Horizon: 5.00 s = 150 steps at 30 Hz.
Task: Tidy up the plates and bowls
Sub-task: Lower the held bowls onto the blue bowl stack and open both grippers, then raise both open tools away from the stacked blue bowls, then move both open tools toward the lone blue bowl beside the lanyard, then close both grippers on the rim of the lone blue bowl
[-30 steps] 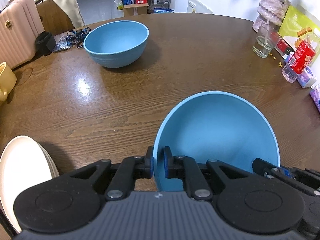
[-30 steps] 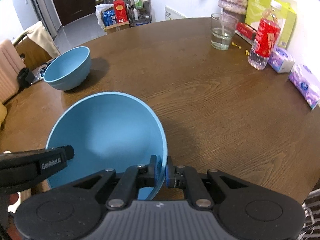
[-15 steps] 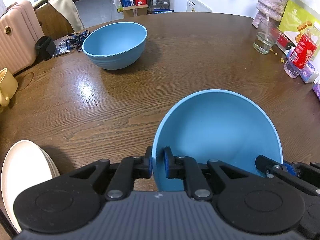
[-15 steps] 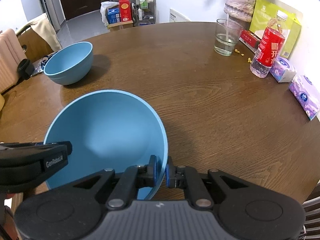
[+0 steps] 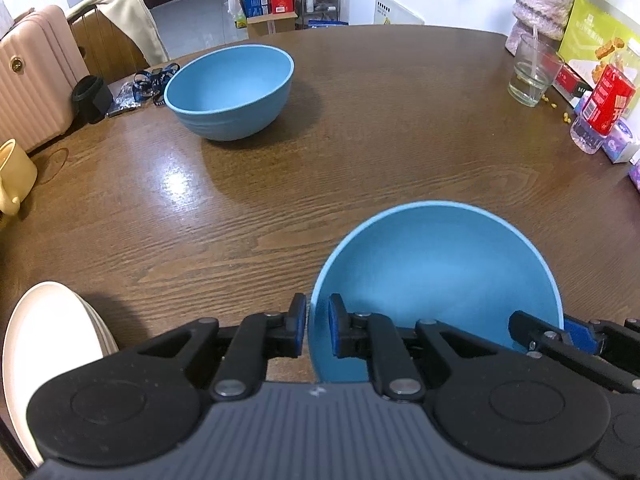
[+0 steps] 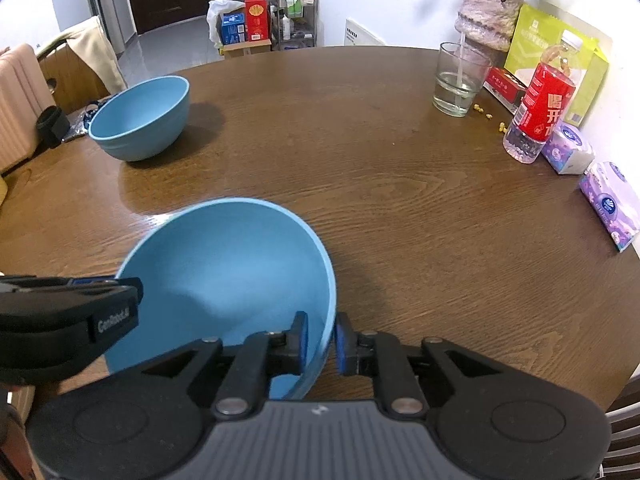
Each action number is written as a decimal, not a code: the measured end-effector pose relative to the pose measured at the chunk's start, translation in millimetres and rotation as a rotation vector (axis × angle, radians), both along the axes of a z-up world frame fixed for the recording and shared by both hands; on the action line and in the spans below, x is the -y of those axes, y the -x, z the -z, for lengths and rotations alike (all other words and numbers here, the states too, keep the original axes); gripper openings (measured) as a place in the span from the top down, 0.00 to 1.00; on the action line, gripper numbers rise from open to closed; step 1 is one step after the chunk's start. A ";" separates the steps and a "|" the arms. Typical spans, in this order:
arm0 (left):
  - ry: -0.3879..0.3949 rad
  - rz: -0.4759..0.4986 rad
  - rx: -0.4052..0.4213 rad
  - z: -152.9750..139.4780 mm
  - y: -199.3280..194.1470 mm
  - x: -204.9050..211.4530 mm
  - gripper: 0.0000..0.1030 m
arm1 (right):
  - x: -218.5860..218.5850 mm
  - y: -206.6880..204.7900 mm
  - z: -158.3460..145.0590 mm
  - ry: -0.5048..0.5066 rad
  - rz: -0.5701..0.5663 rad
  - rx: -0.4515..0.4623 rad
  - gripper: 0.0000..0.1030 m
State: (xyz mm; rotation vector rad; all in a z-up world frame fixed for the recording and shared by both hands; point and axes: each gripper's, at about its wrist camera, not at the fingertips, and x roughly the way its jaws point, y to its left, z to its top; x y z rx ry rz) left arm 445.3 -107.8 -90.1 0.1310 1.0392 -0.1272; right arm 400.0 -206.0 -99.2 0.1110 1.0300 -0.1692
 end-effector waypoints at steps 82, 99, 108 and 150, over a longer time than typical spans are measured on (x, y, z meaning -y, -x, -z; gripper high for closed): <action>0.115 -0.188 0.175 -127.5 -71.8 -135.7 0.00 | -35.2 -88.2 -92.1 -0.190 0.086 0.120 0.00; 0.128 -0.186 0.141 -111.6 -159.3 -158.4 0.00 | -55.8 -163.4 -82.9 -0.194 0.124 0.072 0.00; 0.106 -0.155 0.106 -90.3 -194.8 -152.9 0.00 | -63.1 -201.3 -69.3 -0.170 0.123 0.037 0.00; 0.039 -0.119 -0.106 12.2 -286.8 -124.4 0.86 | -74.4 -300.4 22.1 -0.298 0.084 -0.103 0.92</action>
